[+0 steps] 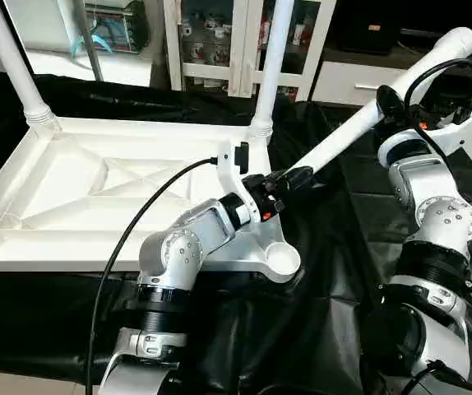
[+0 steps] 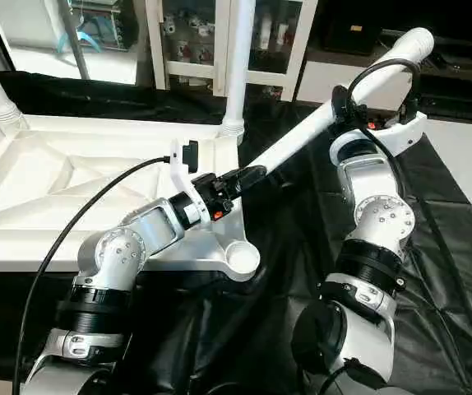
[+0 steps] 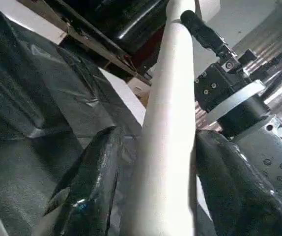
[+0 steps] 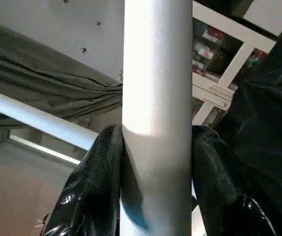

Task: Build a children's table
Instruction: Insert table leg to table base

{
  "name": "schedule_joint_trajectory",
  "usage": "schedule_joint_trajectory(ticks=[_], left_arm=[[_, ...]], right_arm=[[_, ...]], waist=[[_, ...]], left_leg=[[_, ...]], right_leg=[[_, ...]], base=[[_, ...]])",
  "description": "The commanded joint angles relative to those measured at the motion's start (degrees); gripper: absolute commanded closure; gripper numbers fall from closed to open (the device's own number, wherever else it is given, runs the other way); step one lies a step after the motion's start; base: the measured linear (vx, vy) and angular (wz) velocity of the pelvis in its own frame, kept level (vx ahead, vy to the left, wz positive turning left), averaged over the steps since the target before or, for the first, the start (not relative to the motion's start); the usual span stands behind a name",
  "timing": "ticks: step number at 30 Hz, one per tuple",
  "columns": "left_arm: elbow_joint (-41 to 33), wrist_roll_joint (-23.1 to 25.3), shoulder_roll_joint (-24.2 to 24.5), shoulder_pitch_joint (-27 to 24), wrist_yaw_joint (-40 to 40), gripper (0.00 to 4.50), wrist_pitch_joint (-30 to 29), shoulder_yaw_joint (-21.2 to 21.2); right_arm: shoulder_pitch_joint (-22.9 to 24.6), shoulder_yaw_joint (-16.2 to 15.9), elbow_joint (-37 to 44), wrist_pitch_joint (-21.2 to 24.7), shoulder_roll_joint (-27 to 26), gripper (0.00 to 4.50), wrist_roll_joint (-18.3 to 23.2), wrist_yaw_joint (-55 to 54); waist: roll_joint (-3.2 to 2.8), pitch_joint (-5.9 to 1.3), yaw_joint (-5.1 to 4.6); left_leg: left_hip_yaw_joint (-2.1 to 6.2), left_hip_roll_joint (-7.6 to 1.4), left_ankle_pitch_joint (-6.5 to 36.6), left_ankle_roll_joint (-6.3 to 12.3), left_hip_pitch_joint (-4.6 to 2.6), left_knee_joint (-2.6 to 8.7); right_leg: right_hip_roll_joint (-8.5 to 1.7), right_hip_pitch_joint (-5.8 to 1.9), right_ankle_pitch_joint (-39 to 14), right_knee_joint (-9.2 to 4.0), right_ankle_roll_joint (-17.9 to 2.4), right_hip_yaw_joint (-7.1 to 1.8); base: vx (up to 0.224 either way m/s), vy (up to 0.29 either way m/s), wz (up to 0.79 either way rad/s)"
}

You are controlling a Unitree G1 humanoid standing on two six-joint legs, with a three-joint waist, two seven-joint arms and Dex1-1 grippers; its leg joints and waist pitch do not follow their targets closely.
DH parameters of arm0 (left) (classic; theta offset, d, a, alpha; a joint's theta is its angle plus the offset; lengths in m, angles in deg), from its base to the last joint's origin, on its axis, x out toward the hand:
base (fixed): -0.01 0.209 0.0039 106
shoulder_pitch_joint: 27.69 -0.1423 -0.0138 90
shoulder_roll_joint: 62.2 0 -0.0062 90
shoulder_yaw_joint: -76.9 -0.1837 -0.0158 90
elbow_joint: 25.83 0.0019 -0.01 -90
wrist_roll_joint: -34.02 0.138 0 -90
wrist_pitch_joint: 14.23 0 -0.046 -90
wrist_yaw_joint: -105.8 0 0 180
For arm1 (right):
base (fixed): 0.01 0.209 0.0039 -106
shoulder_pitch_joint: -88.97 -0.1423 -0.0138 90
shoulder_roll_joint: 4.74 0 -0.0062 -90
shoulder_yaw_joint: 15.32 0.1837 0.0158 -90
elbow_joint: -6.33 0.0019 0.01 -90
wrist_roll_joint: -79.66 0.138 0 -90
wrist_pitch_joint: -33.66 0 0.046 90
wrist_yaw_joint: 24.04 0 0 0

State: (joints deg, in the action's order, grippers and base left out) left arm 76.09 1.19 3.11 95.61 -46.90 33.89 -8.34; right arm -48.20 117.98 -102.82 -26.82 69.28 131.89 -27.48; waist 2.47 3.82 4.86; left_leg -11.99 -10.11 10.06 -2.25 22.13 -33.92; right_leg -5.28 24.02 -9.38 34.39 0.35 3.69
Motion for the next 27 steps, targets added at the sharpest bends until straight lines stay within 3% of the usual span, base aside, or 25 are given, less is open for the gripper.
schedule_joint_trajectory(ticks=[1,6,8,10,15,22,27], left_arm=[[-1.7,-1.0,-2.9,0.1,-0.3,2.21,-0.9,0.1],[-3.0,-3.7,-2.6,0.1,-0.8,2.66,-1.9,1.4],[-3.3,-4.5,-2.0,0.2,-0.9,2.81,-2.1,2.2],[-3.8,-5.7,-1.0,0.5,-0.8,3.04,-2.4,3.2],[-5.2,-6.8,0.0,0.1,-0.8,3.48,-3.7,3.1],[-5.5,-1.4,3.8,-1.0,1.8,4.11,-1.7,-2.5],[-4.8,0.0,5.4,-1.2,1.4,4.46,-1.2,-2.4]], right_arm=[[0.6,-0.7,2.0,-0.6,0.6,2.89,1.1,-0.8],[1.1,-2.0,1.9,-1.0,1.1,2.89,-0.1,-1.1],[1.3,-2.2,2.1,-0.6,1.3,2.19,0.0,-0.6],[1.5,-2.6,2.2,-0.3,1.6,2.17,-0.1,-0.3],[1.6,-2.7,2.1,-0.8,1.6,1.62,0.6,-0.6],[2.6,-3.5,2.5,-1.1,1.5,0.98,0.4,-1.2],[5.0,-4.1,4.6,-0.4,0.8,0.93,0.6,-1.2]], waist=[[0.42,-4.69,-0.21],[0.47,-4.83,-0.20],[0.55,-4.90,-0.17],[0.50,-4.88,-0.16],[0.44,-4.87,-0.12],[0.49,-4.85,-0.08],[0.51,-4.74,-0.14]], left_leg=[[1.03,-2.44,6.9,1.09,-1.41,3.52],[0.98,-2.40,6.0,1.20,-1.38,3.39],[0.97,-2.37,5.7,1.39,-1.31,3.32],[0.94,-2.35,5.7,1.57,-1.39,3.30],[0.96,-2.41,5.9,1.49,-1.44,3.28],[1.05,-2.36,5.1,1.50,-1.34,3.34],[1.01,-2.34,5.7,0.95,-1.45,3.41]], right_leg=[[-2.63,-2.97,-9.1,-3.46,-8.2,-2.24],[-2.57,-3.08,-7.2,-3.21,-8.7,-2.25],[-2.61,-3.19,-6.7,-3.13,-8.9,-2.25],[-2.56,-3.13,-6.9,-3.16,-8.9,-2.25],[-2.58,-3.08,-7.5,-3.20,-8.6,-2.26],[-2.45,-3.10,-7.3,-3.16,-7.3,-2.26],[-2.50,-3.05,-8.1,-3.20,-7.2,-2.30]], base=[[0.000,0.000,0.00],[0.000,0.000,0.00],[0.000,0.000,0.00],[0.000,0.000,0.00],[0.000,0.000,0.00],[0.000,0.000,0.00],[0.000,0.000,0.00]])
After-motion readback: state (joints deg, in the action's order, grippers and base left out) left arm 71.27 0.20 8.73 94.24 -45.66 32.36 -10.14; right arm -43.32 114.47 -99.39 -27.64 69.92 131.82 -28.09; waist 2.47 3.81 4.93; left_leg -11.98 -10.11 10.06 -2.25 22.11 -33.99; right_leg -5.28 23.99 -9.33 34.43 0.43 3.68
